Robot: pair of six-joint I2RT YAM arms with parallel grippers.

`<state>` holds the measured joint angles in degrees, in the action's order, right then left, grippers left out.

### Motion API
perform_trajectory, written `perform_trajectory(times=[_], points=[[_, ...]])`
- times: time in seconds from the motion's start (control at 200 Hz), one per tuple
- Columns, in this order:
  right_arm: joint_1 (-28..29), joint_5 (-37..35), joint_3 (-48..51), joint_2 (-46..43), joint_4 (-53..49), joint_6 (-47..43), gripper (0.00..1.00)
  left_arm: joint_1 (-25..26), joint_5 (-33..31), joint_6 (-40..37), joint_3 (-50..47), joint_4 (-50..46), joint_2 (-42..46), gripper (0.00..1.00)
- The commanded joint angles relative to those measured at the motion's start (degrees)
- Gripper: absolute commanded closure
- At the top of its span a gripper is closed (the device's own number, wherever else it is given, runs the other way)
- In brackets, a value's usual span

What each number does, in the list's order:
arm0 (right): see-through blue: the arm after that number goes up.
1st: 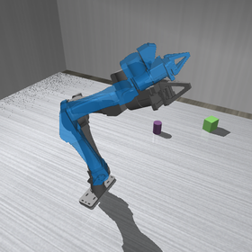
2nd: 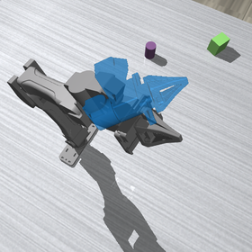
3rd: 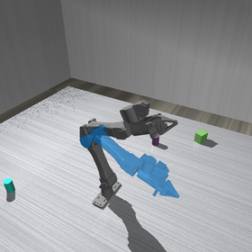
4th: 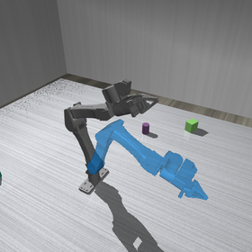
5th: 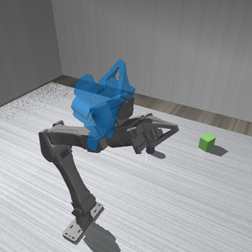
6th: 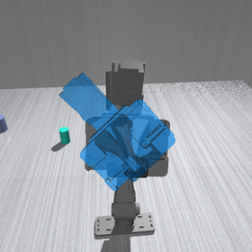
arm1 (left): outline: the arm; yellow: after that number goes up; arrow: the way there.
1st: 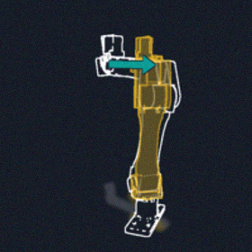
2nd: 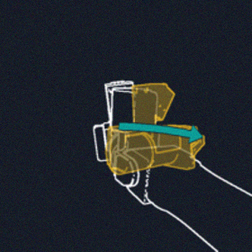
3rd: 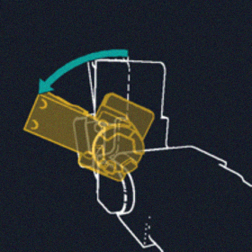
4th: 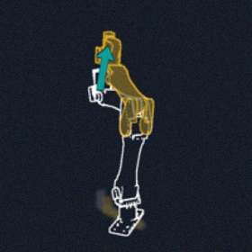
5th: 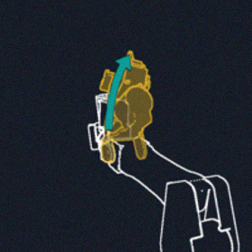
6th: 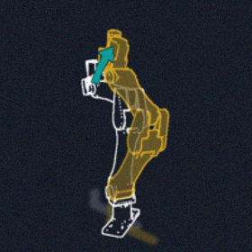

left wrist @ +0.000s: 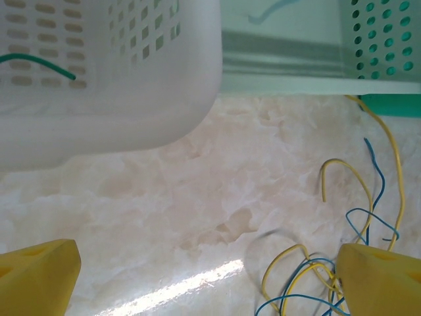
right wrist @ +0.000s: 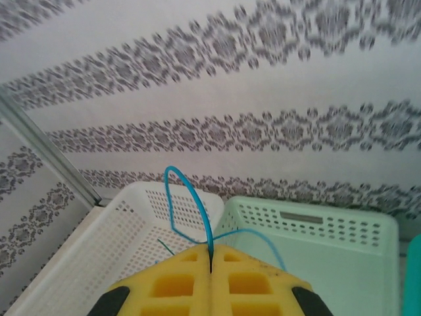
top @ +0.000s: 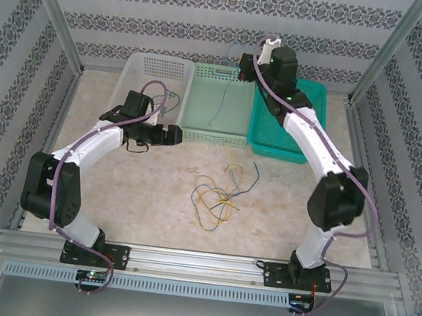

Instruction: Untangle the cables

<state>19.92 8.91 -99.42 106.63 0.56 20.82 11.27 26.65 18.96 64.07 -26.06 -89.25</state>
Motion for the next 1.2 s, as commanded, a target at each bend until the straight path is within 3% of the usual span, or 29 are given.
perform_trajectory(times=[0.0,0.14,0.245,0.33,0.37,0.435,0.52,0.604,0.734,0.879,0.979,1.194], points=[[-0.88,2.92,-5.62,4.41,3.68,6.51,1.00,0.40,-1.08,0.25,-1.03,1.29,2.51,0.00],[-1.84,4.07,-11.59,11.32,-0.83,8.18,1.00,0.36,-1.69,-0.06,-2.06,1.02,3.32,0.00],[-1.73,6.27,-11.58,13.51,-4.22,8.46,0.84,0.41,-1.69,-0.32,-2.60,0.60,3.78,0.00],[-1.17,5.85,-8.15,12.81,-6.00,7.59,0.77,0.38,-2.19,-0.49,-2.99,0.42,4.19,0.00],[-1.11,5.18,-6.60,12.18,-7.08,7.08,0.62,0.42,-2.88,-0.51,-2.82,-0.06,4.22,0.00],[-1.14,5.69,-5.80,11.66,-10.29,6.50,0.25,0.49,-4.11,-0.68,-2.71,-0.94,4.32,0.00],[-1.32,9.30,-8.65,11.53,-19.10,3.59,0.11,0.55,-5.16,-1.20,-2.57,-1.77,4.43,0.00],[-1.03,10.84,-8.68,8.94,-25.73,-0.14,0.10,0.68,-5.04,-1.48,-2.94,-1.97,4.57,0.00],[0.39,6.94,1.26,-0.69,-27.01,-4.94,0.13,0.64,-4.85,-1.22,-3.67,-1.38,4.35,0.00],[1.80,4.79,12.30,-9.57,-30.34,-7.64,0.28,0.93,-4.39,-0.95,-3.25,-0.83,3.27,0.00],[3.10,3.75,18.61,-12.45,-34.02,-8.84,0.32,1.36,-4.14,-0.82,-2.40,-0.66,2.32,0.00],[6.82,2.83,29.05,-13.39,-31.88,-8.14,0.37,2.70,-3.85,-0.44,-0.70,-0.65,0.46,0.00]])
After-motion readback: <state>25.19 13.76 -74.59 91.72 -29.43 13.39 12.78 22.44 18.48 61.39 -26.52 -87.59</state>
